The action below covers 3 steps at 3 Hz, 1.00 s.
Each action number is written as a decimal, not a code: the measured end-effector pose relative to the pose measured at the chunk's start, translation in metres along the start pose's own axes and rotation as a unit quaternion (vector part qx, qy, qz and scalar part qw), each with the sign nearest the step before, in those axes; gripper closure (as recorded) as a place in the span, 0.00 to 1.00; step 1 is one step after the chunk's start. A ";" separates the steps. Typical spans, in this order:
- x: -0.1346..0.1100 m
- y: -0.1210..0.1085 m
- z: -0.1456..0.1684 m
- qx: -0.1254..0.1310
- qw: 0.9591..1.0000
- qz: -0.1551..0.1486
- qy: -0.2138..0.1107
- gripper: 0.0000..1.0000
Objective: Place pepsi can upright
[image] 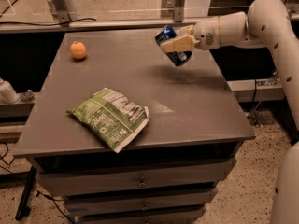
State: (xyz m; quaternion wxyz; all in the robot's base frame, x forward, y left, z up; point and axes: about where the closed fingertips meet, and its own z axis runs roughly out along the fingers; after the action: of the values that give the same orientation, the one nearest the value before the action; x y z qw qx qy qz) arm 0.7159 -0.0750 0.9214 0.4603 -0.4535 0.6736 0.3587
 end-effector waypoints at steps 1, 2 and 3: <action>0.010 -0.009 -0.031 -0.009 1.000 -0.027 -0.008 1.00; 0.023 -0.017 -0.061 -0.018 0.999 -0.019 -0.045 1.00; 0.034 -0.016 -0.078 -0.029 0.994 0.012 -0.109 1.00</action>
Offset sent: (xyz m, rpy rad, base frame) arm -0.0089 -0.1230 -0.0021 0.1829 -0.0619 0.0370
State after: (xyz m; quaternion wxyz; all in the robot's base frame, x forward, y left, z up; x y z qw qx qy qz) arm 0.7018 -0.1602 0.9131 0.5130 -0.4166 0.6146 0.4308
